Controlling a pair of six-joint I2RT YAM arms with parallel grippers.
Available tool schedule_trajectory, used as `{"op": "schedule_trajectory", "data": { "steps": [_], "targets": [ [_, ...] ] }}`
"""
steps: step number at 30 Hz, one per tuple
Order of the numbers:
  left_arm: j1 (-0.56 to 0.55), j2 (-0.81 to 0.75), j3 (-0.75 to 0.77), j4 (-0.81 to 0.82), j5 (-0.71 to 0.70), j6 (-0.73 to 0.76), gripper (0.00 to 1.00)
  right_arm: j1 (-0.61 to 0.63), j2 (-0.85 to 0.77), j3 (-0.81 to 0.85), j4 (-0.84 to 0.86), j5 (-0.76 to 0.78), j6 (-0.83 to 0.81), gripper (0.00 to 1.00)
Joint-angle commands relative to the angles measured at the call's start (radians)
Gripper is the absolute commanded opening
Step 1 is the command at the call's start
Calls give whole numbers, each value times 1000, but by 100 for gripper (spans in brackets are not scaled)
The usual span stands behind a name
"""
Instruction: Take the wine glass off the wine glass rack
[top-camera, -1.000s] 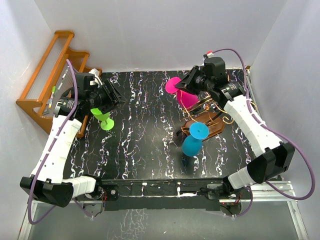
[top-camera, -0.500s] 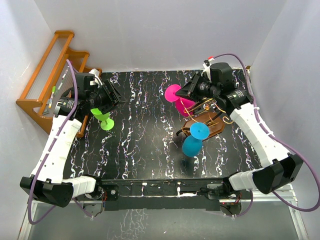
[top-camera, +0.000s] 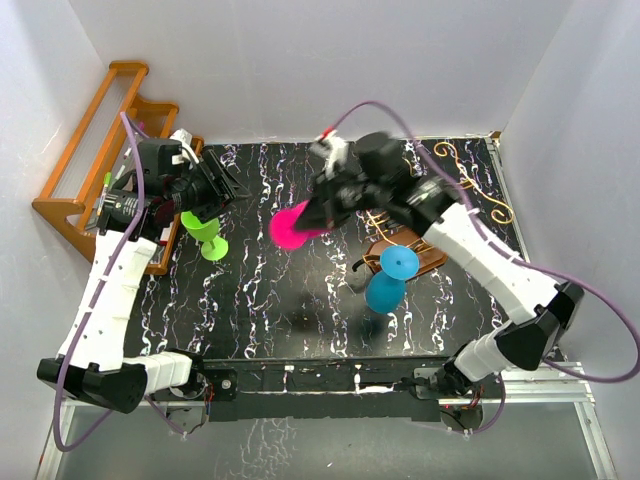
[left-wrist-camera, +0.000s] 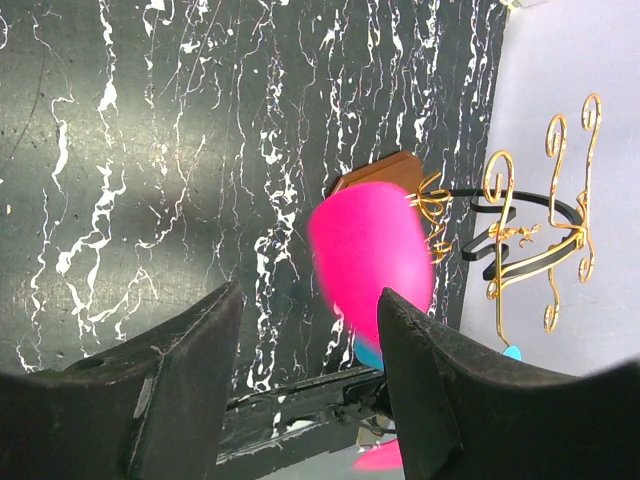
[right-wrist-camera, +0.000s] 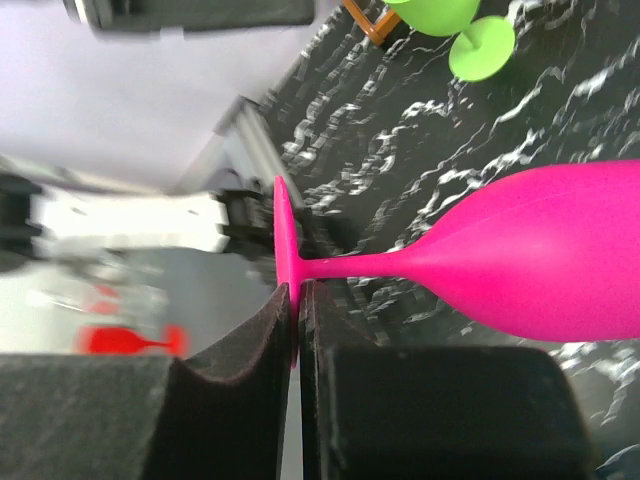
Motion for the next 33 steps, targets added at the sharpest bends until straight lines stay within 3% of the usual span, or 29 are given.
{"op": "schedule_trajectory", "data": {
  "steps": [1, 6, 12, 17, 33],
  "targets": [
    [-2, 20, 77, -90, -3, -15, 55, 292, -45, -16, 7, 478, -429, 8],
    [-2, 72, 192, -224, -20, 8, 56, 452, -204, -354, 268, 825, -798, 8],
    [-1, 103, 251, -295, 84, 32, 56, 700, -416, -784, 537, 1077, -1384, 8],
    [-2, 118, 244, -337, 173, 74, 56, 783, -441, -994, 735, 1182, -1689, 8],
    [-2, 100, 71, -373, 311, 164, 56, 811, -175, -1025, 1081, 1218, -1884, 8]
  ]
}}
